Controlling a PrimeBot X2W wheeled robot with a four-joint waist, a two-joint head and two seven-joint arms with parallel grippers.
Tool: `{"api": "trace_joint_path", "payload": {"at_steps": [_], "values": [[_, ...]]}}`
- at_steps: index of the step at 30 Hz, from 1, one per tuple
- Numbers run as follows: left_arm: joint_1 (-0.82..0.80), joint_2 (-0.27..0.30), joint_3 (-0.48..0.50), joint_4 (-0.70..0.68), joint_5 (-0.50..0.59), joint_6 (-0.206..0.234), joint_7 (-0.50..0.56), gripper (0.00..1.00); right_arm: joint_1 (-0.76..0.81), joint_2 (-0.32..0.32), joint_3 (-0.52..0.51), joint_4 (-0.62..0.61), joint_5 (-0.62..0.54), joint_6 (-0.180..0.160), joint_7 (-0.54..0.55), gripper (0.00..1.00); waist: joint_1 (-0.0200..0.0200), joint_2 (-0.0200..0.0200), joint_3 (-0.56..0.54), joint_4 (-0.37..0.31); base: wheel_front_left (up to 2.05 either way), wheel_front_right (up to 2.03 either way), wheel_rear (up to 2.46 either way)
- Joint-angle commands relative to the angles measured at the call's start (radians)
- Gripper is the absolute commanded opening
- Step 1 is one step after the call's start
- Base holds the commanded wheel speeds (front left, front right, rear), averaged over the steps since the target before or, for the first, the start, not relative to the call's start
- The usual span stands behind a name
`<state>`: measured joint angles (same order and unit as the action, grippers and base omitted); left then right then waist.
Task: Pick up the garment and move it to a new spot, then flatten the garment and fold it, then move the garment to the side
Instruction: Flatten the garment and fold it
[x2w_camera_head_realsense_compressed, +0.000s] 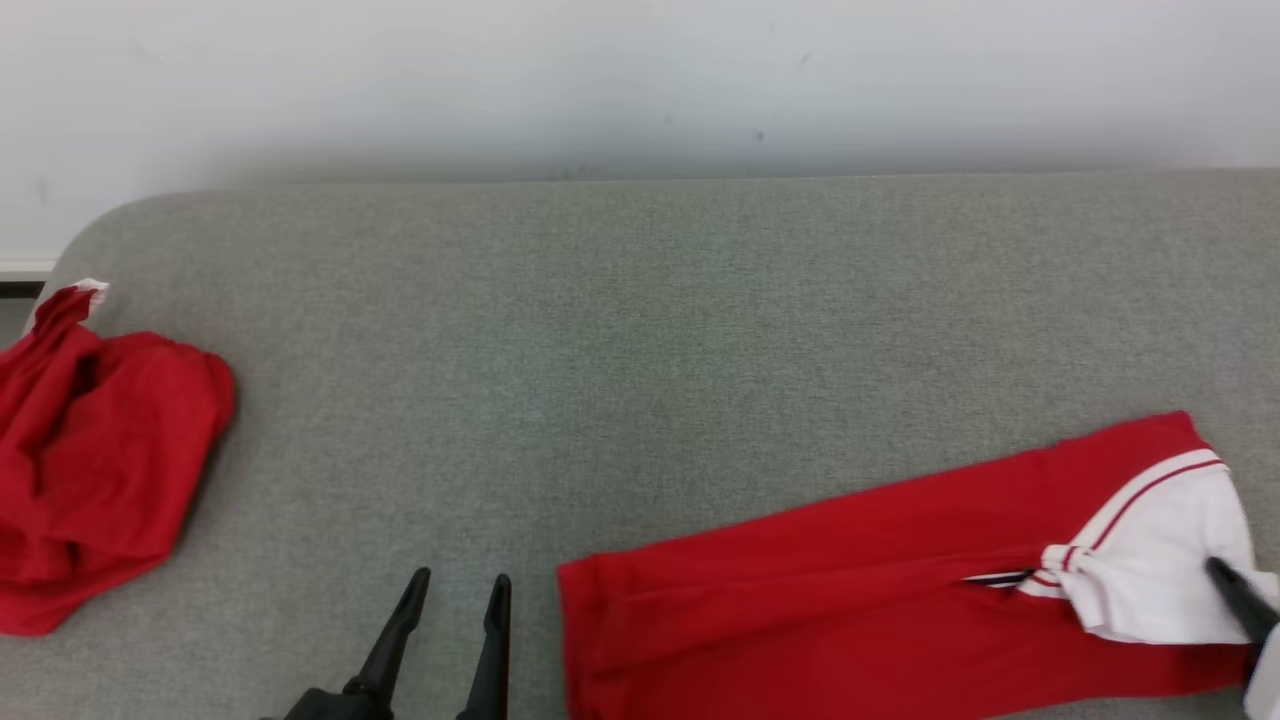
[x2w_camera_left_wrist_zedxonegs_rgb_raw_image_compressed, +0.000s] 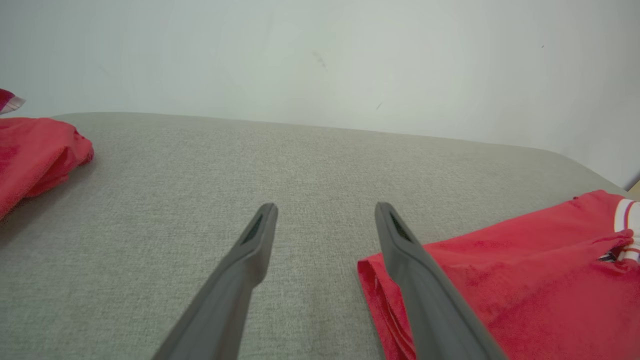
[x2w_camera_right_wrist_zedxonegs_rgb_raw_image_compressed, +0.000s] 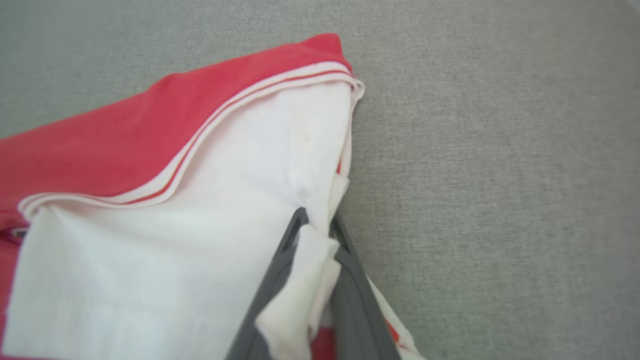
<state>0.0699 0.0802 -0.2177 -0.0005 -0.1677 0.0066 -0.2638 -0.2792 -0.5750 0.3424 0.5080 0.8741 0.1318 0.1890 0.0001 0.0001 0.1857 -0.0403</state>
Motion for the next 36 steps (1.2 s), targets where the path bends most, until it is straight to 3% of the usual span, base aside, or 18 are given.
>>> {"api": "trace_joint_path", "payload": {"at_steps": [1, 12, 16, 21, 28, 36], "values": [[0.008, 0.001, 0.005, 0.003, 0.014, -0.005, 0.000, 1.00, -0.005, -0.019, -0.008, 0.008, 0.007, -0.002, -0.008, 0.00, -0.0001, -0.0001, -0.004, -0.005, 0.00, 0.00, 0.00], [0.018, -0.018, 0.053, 0.037, 0.030, -0.033, 0.000, 1.00, 0.061, -0.198, -0.147, 0.081, 0.045, -0.002, -0.071, 0.00, -0.0001, -0.0001, -0.015, -0.031, 0.00, 0.00, 0.00], [0.011, -0.021, 0.067, 0.056, 0.028, -0.034, 0.000, 1.00, 0.087, -0.250, -0.174, 0.048, 0.047, -0.002, -0.077, 0.00, -0.0001, -0.0001, -0.017, -0.035, 0.00, 0.00, 0.00], [0.002, -0.025, 0.064, 0.075, 0.025, -0.037, 0.000, 1.00, 0.107, -0.289, -0.148, -0.090, 0.016, -0.002, -0.075, 0.00, -0.0001, -0.0001, -0.023, -0.035, 0.00, 0.00, 0.00], [-0.002, -0.027, 0.067, 0.086, 0.005, -0.032, 0.000, 1.00, 0.137, -0.323, -0.040, -0.368, 0.006, -0.002, 0.016, 0.00, -0.0001, -0.0001, -0.028, -0.021, 0.00, 0.00, 0.00], [-0.015, -0.028, 0.045, 0.095, -0.022, -0.018, 0.000, 1.00, 0.130, -0.276, 0.116, -0.579, -0.013, -0.002, 0.161, 0.00, -0.0001, -0.0001, -0.029, 0.006, 0.00, 0.00, 0.00]]}}
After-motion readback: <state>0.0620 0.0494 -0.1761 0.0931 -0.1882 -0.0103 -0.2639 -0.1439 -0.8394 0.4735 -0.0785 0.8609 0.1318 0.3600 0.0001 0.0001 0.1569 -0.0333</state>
